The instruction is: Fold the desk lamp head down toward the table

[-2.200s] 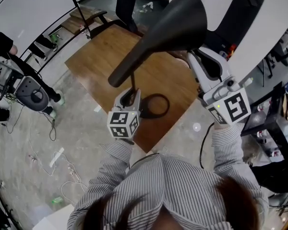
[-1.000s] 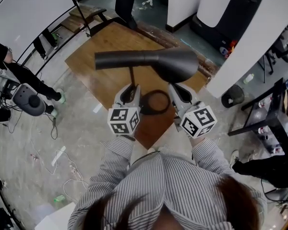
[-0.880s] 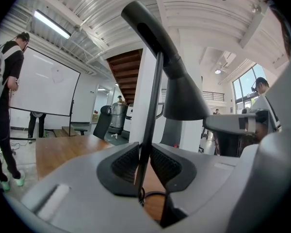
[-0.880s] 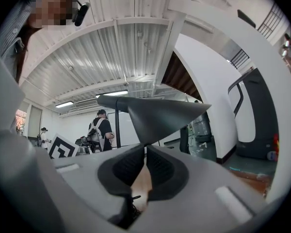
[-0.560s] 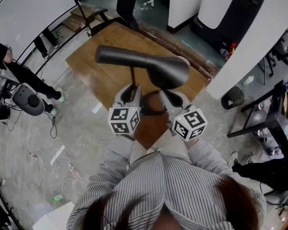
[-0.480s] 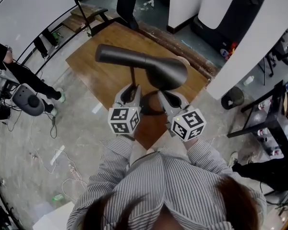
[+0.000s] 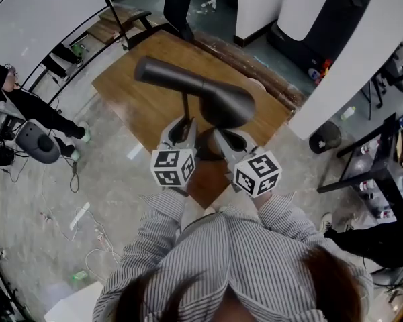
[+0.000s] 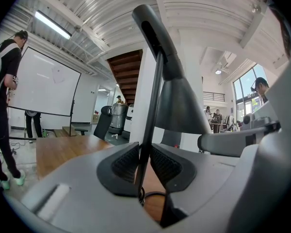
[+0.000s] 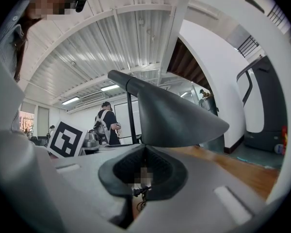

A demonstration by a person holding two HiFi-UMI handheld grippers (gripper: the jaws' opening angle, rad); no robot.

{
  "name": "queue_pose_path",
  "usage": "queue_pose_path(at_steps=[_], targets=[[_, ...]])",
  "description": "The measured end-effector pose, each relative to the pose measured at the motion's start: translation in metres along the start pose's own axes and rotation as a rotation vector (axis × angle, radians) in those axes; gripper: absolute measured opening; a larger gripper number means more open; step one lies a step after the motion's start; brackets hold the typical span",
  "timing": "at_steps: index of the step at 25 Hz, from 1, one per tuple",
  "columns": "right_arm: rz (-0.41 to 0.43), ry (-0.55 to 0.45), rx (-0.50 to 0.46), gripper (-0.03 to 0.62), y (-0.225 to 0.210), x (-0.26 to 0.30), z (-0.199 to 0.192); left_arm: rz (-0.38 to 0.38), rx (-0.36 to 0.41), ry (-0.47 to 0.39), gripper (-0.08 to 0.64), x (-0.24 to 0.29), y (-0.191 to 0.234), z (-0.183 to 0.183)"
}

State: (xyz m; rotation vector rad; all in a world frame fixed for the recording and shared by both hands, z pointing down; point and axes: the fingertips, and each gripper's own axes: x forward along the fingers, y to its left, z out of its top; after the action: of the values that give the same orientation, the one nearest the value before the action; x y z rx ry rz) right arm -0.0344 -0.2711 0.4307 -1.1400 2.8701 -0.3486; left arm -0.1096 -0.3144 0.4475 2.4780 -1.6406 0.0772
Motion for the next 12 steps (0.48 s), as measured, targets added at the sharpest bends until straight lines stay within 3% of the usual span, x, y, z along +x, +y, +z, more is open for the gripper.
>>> queue_pose_path(at_steps=[12], targets=[[0.029,-0.004,0.009,0.000,0.0023,0.0008,-0.0001,-0.006,0.003,0.000,0.061,-0.0001,-0.0026,0.0004]])
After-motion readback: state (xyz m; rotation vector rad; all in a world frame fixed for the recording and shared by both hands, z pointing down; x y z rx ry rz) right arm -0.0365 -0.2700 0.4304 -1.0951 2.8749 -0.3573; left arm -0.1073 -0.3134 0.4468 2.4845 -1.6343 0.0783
